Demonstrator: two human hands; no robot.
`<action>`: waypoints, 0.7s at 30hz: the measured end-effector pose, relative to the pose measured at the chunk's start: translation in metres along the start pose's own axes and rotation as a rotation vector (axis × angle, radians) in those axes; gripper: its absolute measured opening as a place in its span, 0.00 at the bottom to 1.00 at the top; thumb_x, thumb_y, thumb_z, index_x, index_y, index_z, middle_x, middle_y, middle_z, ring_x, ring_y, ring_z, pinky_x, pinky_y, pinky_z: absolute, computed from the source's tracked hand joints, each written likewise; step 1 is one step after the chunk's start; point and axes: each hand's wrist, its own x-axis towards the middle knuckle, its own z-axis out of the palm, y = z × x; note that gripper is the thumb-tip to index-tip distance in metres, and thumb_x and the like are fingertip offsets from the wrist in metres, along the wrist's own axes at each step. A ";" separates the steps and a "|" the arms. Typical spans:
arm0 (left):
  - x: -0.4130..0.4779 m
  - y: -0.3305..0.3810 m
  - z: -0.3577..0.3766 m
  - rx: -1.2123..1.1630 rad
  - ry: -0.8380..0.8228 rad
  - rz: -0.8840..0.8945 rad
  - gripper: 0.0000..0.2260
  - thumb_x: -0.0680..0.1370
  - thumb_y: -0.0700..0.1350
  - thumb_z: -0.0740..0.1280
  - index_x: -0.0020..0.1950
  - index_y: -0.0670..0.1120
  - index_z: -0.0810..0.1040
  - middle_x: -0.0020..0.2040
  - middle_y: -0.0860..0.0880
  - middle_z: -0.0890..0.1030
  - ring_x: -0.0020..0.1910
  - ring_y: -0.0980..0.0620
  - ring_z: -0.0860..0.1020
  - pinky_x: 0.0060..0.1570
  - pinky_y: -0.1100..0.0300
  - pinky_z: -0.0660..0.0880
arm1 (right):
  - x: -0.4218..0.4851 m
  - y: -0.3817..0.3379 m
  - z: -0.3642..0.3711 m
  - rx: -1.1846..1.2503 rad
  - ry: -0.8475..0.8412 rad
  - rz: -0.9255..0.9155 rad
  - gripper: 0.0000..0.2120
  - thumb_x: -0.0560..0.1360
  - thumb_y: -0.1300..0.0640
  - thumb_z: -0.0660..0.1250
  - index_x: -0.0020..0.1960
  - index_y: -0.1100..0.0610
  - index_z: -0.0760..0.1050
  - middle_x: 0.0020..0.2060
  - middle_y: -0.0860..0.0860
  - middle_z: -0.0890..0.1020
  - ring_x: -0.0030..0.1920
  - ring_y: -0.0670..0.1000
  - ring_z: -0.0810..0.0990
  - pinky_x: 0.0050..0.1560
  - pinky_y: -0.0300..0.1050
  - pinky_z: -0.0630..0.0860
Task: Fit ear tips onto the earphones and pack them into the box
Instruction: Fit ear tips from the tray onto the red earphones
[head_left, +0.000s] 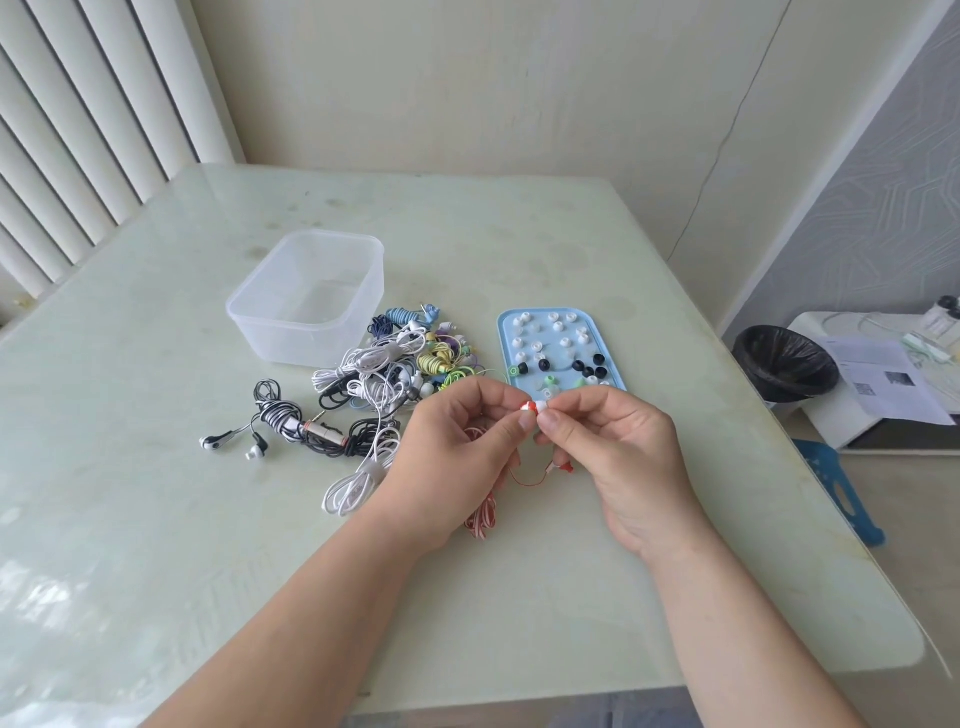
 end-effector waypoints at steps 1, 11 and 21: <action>0.000 0.000 0.000 0.002 0.001 0.000 0.02 0.80 0.41 0.73 0.50 0.43 0.82 0.41 0.41 0.85 0.29 0.52 0.75 0.29 0.58 0.72 | 0.000 0.000 0.000 -0.006 -0.007 -0.004 0.05 0.74 0.69 0.74 0.45 0.61 0.82 0.41 0.62 0.87 0.38 0.51 0.82 0.34 0.41 0.76; -0.002 0.002 0.001 -0.018 0.005 -0.017 0.03 0.79 0.39 0.73 0.49 0.41 0.81 0.36 0.47 0.84 0.28 0.54 0.75 0.28 0.61 0.72 | -0.001 0.001 0.001 -0.027 -0.010 -0.029 0.06 0.74 0.70 0.72 0.43 0.60 0.83 0.38 0.57 0.87 0.37 0.50 0.82 0.34 0.41 0.76; -0.002 0.003 0.001 -0.046 0.008 -0.005 0.03 0.79 0.39 0.74 0.50 0.40 0.81 0.36 0.47 0.84 0.29 0.51 0.75 0.30 0.57 0.74 | 0.000 0.002 -0.002 -0.036 -0.016 -0.034 0.04 0.76 0.69 0.72 0.45 0.63 0.83 0.43 0.67 0.85 0.37 0.51 0.81 0.35 0.41 0.76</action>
